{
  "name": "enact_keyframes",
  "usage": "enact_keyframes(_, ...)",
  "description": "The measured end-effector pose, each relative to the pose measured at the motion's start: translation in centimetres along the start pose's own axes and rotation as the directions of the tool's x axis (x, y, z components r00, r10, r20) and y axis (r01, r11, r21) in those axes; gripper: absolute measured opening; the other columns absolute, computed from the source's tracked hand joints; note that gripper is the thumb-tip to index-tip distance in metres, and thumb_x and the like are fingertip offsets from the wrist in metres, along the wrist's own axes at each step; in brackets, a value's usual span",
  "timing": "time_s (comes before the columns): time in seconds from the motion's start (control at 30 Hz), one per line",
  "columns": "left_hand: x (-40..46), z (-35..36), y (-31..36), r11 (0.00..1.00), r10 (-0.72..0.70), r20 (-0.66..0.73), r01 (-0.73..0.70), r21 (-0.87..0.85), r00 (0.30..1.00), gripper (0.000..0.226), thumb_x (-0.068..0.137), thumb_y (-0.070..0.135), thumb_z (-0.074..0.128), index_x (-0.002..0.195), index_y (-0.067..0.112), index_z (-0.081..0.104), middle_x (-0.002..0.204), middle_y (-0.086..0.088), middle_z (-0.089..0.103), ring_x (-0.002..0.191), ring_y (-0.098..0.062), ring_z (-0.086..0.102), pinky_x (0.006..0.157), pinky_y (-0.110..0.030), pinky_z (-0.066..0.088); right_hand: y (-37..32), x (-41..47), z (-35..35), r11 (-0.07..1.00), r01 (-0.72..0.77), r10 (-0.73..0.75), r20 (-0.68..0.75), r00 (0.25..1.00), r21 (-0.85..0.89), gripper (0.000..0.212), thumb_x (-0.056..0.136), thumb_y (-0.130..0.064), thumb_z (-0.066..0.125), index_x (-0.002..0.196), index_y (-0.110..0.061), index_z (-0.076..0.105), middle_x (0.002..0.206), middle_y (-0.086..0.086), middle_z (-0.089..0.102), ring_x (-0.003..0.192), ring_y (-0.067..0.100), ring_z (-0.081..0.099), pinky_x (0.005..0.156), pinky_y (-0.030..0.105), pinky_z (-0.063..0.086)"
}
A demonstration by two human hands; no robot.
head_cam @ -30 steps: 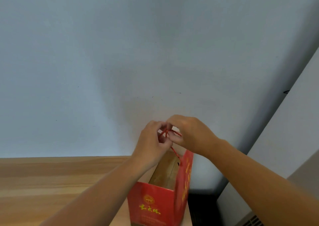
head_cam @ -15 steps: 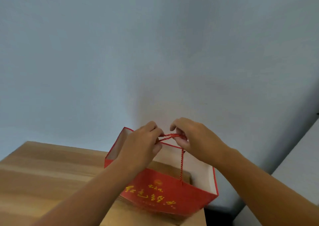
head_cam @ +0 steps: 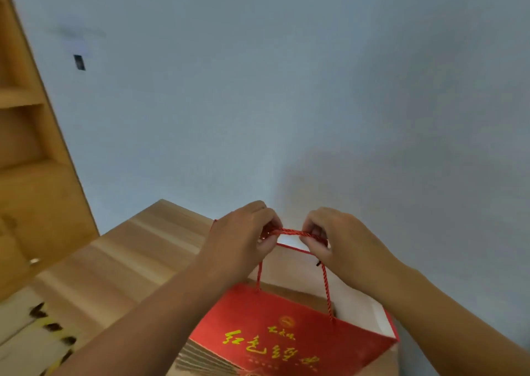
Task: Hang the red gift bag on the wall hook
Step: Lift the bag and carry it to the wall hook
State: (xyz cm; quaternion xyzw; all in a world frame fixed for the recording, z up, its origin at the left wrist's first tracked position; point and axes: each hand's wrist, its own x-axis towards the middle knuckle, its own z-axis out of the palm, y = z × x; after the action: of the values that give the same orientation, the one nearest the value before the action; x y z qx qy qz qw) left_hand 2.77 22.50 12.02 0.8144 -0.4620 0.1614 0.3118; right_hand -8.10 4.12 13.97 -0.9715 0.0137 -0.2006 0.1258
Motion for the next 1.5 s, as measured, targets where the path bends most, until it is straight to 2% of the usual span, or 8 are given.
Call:
enact_keyframes(0.33, -11.4, -10.7, -6.3, 0.959, -0.258, -0.081, 0.265, 0.101, 0.963, 0.011, 0.088, 0.02, 0.069, 0.086, 0.03, 0.065, 0.083, 0.014, 0.065, 0.08, -0.007, 0.061, 0.07, -0.035, 0.055, -13.9, 3.1, 6.2, 0.967, 0.218, -0.229, 0.081, 0.97, 0.13, 0.007, 0.099, -0.024, 0.057, 0.093, -0.025, 0.059, 0.089, -0.008, 0.056, 0.075, 0.01, 0.055, 0.073, 0.036, 0.053)
enact_keyframes(0.6, -18.3, -21.0, -14.2, 0.921, -0.288, -0.152, 0.317, 0.227, 0.945, 0.005, 0.091, 0.022, 0.068, 0.095, 0.025, 0.069, 0.091, 0.008, 0.065, 0.084, -0.012, 0.062, 0.07, -0.041, 0.055, -27.1, 7.4, 10.3, 0.911, 0.341, -0.367, 0.08, 0.927, 0.233, 0.015, 0.097, -0.017, 0.06, 0.091, -0.03, 0.057, 0.087, -0.016, 0.054, 0.079, 0.005, 0.055, 0.073, 0.032, 0.052)
enact_keyframes(0.73, -21.4, -26.4, -19.7, 0.909, -0.252, -0.155, 0.288, 0.302, 0.955, 0.004, 0.092, 0.022, 0.068, 0.095, 0.024, 0.069, 0.09, 0.007, 0.065, 0.083, -0.012, 0.061, 0.066, -0.038, 0.054, -34.4, 10.2, 13.8, 0.918, 0.331, -0.358, 0.102, 0.928, 0.217, 0.005, 0.097, -0.017, 0.06, 0.096, -0.021, 0.064, 0.09, -0.007, 0.058, 0.081, 0.016, 0.058, 0.075, 0.041, 0.053)
enact_keyframes(0.87, -23.9, -31.6, -25.9, 0.893, -0.234, -0.144, 0.272, 0.36, 0.961, 0.005, 0.092, 0.023, 0.068, 0.096, 0.025, 0.07, 0.091, 0.008, 0.066, 0.083, -0.01, 0.061, 0.061, -0.03, 0.052, -41.3, 13.3, 17.3, 0.912, 0.326, -0.356, 0.082, 0.931, 0.25, 0.006, 0.096, -0.018, 0.062, 0.095, -0.022, 0.066, 0.088, -0.007, 0.059, 0.078, 0.012, 0.058, 0.073, 0.038, 0.053)
enact_keyframes(1.03, -26.2, -36.5, -32.7, 0.88, -0.253, -0.157, 0.294, 0.372, 0.955, 0.005, 0.091, 0.023, 0.069, 0.095, 0.025, 0.071, 0.09, 0.008, 0.067, 0.083, -0.01, 0.061, 0.06, -0.026, 0.045, -48.3, 16.8, 21.8, 0.912, 0.311, -0.334, 0.045, 0.941, 0.268, 0.009, 0.095, -0.025, 0.061, 0.09, -0.032, 0.059, 0.082, -0.012, 0.057, 0.071, 0.013, 0.06, 0.069, 0.045, 0.055)
enact_keyframes(1.2, -27.0, -39.9, -39.5, 0.873, -0.283, -0.192, 0.335, 0.353, 0.94, 0.004, 0.092, 0.026, 0.069, 0.096, 0.027, 0.071, 0.092, 0.009, 0.067, 0.086, -0.01, 0.061, 0.061, -0.024, 0.044, -54.1, 21.3, 25.6, 0.908, 0.277, -0.311, 0.063, 0.948, 0.315, 0.011, 0.095, -0.018, 0.062, 0.088, -0.026, 0.06, 0.081, -0.009, 0.056, 0.071, 0.012, 0.058, 0.068, 0.043, 0.054)
enact_keyframes(1.33, -26.8, -41.5, -45.2, 0.877, -0.308, -0.204, 0.36, 0.317, 0.929, 0.005, 0.093, 0.026, 0.068, 0.096, 0.028, 0.071, 0.093, 0.01, 0.067, 0.087, -0.009, 0.062, 0.066, -0.031, 0.053, -56.8, 25.2, 28.5, 0.908, 0.274, -0.311, 0.072, 0.948, 0.316, 0.009, 0.096, -0.02, 0.062, 0.089, -0.025, 0.061, 0.083, -0.009, 0.057, 0.072, 0.013, 0.058, 0.068, 0.04, 0.054)
enact_keyframes(1.5, -26.0, -42.4, -52.7, 0.878, -0.314, -0.193, 0.362, 0.314, 0.93, 0.005, 0.092, 0.025, 0.067, 0.096, 0.029, 0.069, 0.091, 0.011, 0.067, 0.088, -0.009, 0.061, 0.067, -0.032, 0.053, -59.0, 30.4, 33.2, 0.913, 0.27, -0.304, 0.07, 0.95, 0.306, 0.006, 0.097, -0.022, 0.062, 0.091, -0.024, 0.062, 0.084, -0.008, 0.058, 0.073, 0.011, 0.057, 0.063, 0.028, 0.048)
